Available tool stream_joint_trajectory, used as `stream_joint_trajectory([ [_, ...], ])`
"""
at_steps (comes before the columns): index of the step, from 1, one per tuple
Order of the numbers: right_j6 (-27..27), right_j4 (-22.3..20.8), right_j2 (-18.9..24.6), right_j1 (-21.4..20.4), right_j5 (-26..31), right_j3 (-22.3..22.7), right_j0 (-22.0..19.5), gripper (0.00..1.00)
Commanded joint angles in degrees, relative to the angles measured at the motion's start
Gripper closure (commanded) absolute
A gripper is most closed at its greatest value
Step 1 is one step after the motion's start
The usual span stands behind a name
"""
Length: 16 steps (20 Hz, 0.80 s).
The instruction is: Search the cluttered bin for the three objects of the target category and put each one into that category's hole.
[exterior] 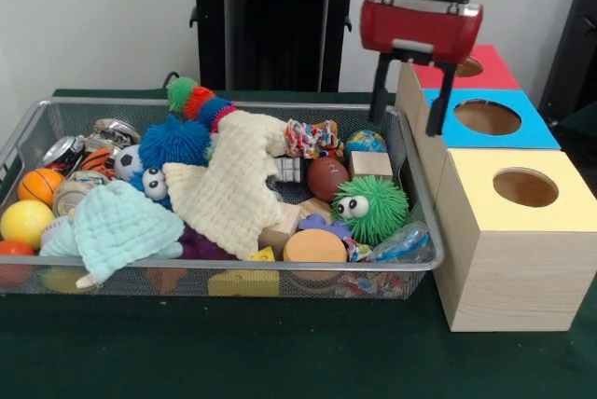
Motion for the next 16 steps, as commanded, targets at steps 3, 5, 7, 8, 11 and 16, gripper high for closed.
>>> stream_joint_trajectory([
  [3,1.8,-2.1,3.6,4.9,3.2,-4.7,-3.3,0.0],
  [5,2.4,-1.9,3.2,5.5,3.4,-5.7,-2.9,0.0],
  [7,2.9,-1.8,3.0,6.1,3.3,-6.5,-2.6,0.0],
  [8,3.1,-1.8,2.7,6.7,3.0,-7.1,-2.4,0.0],
  [11,3.8,-1.7,2.3,8.1,2.0,-8.1,-2.2,0.0],
  [16,4.5,-0.7,2.8,10.3,1.8,-10.6,-2.2,0.0],
])
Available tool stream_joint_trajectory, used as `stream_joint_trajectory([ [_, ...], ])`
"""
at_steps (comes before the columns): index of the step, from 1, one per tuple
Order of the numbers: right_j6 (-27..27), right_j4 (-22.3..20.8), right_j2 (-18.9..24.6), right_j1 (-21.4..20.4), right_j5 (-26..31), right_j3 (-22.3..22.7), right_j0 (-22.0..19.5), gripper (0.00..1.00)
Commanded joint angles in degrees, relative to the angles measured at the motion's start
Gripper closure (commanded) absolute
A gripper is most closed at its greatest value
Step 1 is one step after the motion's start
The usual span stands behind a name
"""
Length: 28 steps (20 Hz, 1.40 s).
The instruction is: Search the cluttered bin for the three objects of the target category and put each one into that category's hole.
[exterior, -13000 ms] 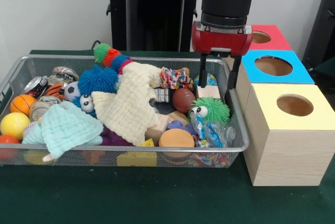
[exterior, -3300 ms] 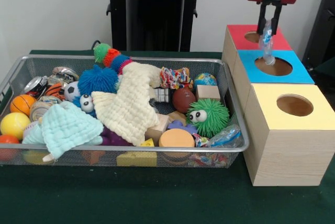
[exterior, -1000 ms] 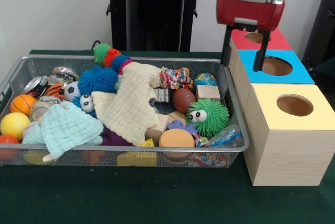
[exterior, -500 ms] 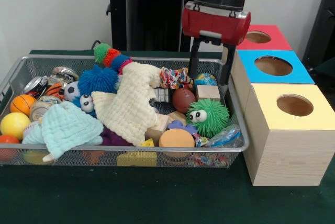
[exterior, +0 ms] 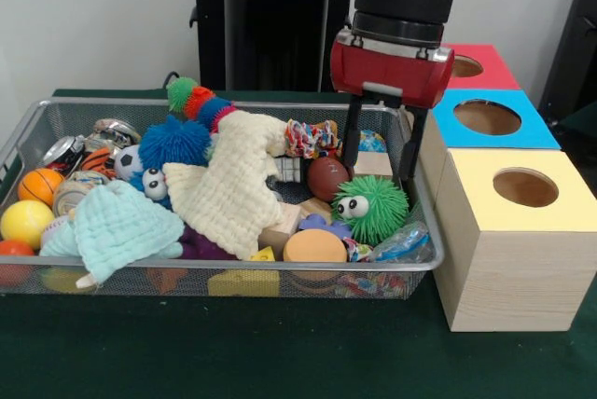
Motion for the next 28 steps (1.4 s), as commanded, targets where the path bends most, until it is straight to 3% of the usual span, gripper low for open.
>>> stream_joint_trajectory([
  [1,4.6,-0.5,2.9,5.2,2.0,-5.4,-0.3,0.0],
  [22,6.7,-1.4,-0.1,11.6,-3.4,-10.0,0.7,0.0],
  [28,6.3,-1.0,1.7,12.7,-3.9,-10.3,0.3,0.0],
])
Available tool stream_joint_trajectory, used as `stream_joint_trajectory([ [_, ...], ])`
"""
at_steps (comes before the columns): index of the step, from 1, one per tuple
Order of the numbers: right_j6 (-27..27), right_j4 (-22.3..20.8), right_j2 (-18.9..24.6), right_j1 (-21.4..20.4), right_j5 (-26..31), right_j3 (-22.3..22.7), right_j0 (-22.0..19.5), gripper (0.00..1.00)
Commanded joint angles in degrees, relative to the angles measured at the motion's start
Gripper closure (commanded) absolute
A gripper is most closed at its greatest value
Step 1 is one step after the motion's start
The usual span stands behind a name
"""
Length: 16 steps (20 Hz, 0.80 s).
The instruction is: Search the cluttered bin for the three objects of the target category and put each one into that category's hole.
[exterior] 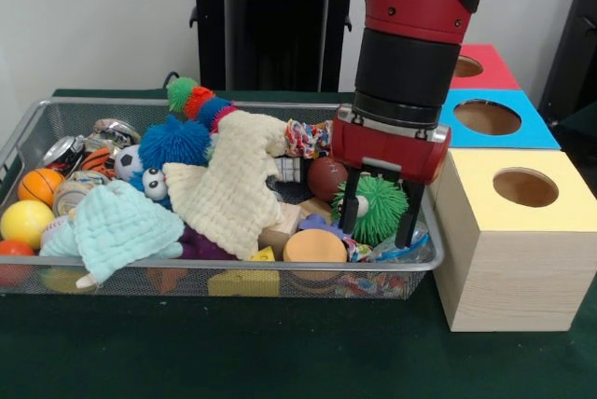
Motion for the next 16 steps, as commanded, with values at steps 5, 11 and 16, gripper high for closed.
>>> stream_joint_trajectory([
  [5,8.1,1.3,3.8,2.1,-0.8,0.8,-0.1,0.0],
  [11,8.8,1.7,4.9,1.0,-1.3,4.6,0.1,0.0],
  [16,8.9,1.1,7.1,1.1,-5.5,6.9,-0.9,0.0],
])
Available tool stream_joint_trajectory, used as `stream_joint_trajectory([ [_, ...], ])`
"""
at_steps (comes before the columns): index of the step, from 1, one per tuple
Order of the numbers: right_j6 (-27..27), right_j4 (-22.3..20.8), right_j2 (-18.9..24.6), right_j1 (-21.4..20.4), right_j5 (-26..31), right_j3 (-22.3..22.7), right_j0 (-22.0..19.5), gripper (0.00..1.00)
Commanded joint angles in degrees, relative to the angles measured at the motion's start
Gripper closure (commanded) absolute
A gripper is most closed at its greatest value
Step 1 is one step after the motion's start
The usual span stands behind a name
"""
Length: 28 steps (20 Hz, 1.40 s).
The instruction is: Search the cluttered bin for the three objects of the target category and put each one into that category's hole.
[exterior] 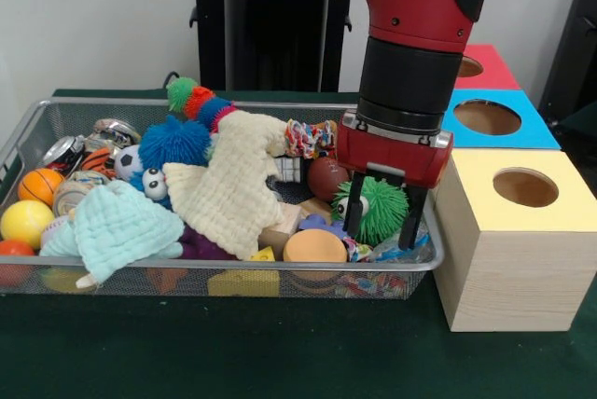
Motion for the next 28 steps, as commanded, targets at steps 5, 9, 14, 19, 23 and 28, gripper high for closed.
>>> stream_joint_trajectory([
  [5,9.4,-0.1,6.3,1.3,-9.1,7.3,-1.1,0.0],
  [9,8.2,-0.8,8.7,1.6,-11.3,9.2,-3.0,0.0],
  [14,8.5,-0.4,9.2,1.8,-12.2,10.5,-3.3,0.0],
  [19,7.9,-0.6,9.8,1.8,-12.1,12.1,-4.0,0.0],
  [23,7.7,0.5,10.0,1.2,-8.6,13.6,-3.9,0.0],
  [28,7.2,1.4,9.0,1.3,-4.4,13.5,-3.2,0.0],
])
